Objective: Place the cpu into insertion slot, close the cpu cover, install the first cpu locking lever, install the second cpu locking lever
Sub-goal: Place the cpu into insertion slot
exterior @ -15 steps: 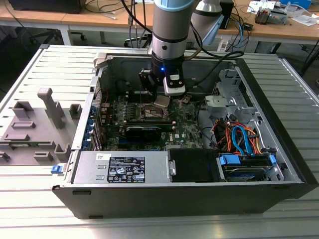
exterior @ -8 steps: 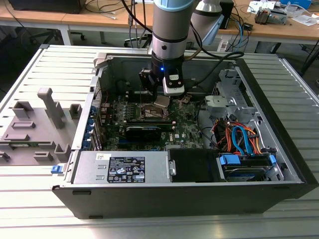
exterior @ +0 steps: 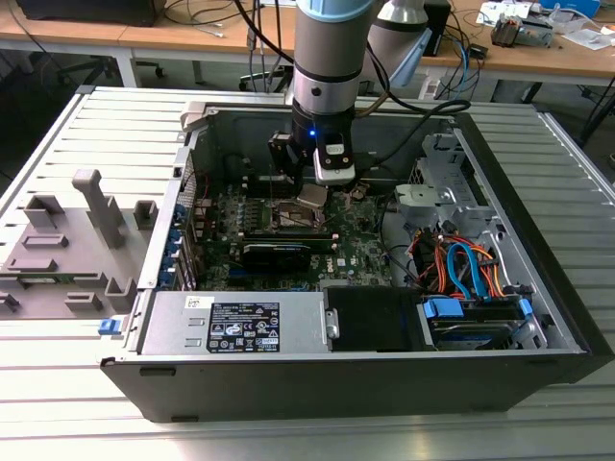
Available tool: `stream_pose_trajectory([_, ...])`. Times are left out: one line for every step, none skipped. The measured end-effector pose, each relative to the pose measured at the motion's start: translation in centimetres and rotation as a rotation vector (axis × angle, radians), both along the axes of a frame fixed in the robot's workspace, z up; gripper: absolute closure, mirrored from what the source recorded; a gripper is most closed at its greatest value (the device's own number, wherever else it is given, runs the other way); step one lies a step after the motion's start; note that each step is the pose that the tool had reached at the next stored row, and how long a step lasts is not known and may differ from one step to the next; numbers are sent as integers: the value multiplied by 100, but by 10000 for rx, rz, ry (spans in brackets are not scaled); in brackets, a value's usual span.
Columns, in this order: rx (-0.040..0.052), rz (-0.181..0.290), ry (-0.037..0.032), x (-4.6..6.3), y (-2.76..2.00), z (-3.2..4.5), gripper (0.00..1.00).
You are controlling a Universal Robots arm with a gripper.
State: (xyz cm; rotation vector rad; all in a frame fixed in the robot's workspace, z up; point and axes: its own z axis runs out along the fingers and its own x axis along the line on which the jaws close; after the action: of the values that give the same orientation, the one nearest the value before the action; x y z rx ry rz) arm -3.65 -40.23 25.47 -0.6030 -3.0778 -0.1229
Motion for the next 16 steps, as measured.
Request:
stream_pose_trajectory([-1,-16,0,0,0,0,45])
stream_pose_trajectory([0,-31,0,0,0,0,45])
stream_pose_trajectory([0,-46,0,0,0,0,45])
stream_pose_trajectory([0,-53,0,0,0,0,45])
stream_pose_trajectory([0,-61,0,0,0,0,45])
stream_pose_trajectory([-1,-71,0,0,0,-1,45])
stream_pose_trajectory([-2,-78,0,0,0,-1,45])
stream_pose_trajectory([-1,-91,0,0,0,-1,45])
stream_pose_trajectory([0,-102,0,0,0,-1,45])
stream_pose_trajectory([-1,-111,0,0,0,-1,45])
stream_pose_trajectory([0,-119,-1,0,0,-1,45])
stream_pose_trajectory([-1,-130,0,0,0,-1,45])
stream_pose_trajectory([-1,-143,0,0,0,-2,45])
stream_pose_trajectory([-1,-151,0,0,0,-2,45])
stream_pose_trajectory([-2,-159,0,0,0,-2,45])
stream_pose_trajectory([-1,-166,0,0,0,-2,45])
